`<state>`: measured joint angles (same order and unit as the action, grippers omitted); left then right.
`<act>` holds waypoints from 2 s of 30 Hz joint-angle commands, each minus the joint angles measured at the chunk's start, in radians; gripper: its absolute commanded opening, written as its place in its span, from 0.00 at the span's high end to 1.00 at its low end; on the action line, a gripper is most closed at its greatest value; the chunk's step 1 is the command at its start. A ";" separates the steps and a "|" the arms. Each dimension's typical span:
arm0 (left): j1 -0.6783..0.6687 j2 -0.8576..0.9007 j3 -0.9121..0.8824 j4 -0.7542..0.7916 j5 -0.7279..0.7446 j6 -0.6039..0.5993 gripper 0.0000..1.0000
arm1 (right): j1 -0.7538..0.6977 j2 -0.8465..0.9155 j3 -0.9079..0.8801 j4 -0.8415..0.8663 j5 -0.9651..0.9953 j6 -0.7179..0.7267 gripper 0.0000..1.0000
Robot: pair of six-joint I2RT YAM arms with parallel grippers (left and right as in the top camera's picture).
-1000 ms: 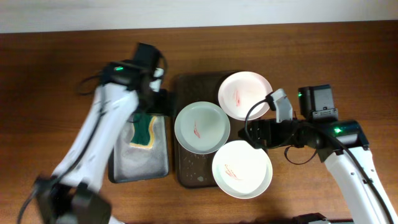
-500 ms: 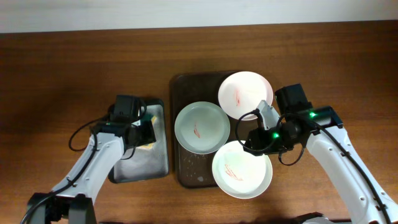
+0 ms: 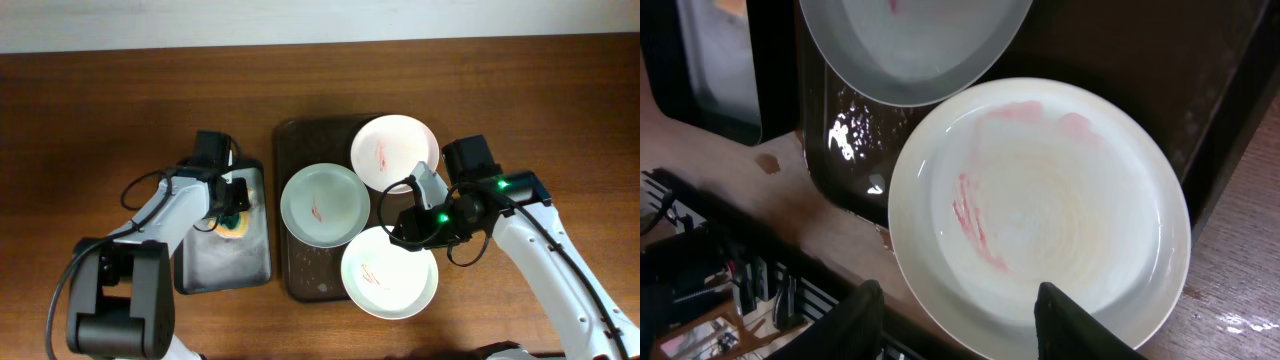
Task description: Clean dirty plates on tray and stack at the side
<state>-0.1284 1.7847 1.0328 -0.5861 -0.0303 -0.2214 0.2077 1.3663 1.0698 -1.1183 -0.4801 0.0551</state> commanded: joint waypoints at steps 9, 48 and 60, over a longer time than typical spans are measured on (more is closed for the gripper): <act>-0.005 0.103 0.115 -0.290 0.023 0.051 0.41 | 0.009 -0.002 0.006 0.008 -0.013 -0.006 0.50; -0.441 0.332 0.486 -0.224 0.315 -0.398 1.00 | 0.158 0.565 0.090 0.529 0.309 0.190 0.96; -0.392 0.429 0.491 -0.448 -0.350 -0.410 1.00 | 0.158 0.565 0.090 0.502 0.308 0.190 0.96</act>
<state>-0.5774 2.1433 1.5597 -0.9810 -0.0677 -0.6479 0.3676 1.9049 1.1625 -0.5941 -0.2108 0.2619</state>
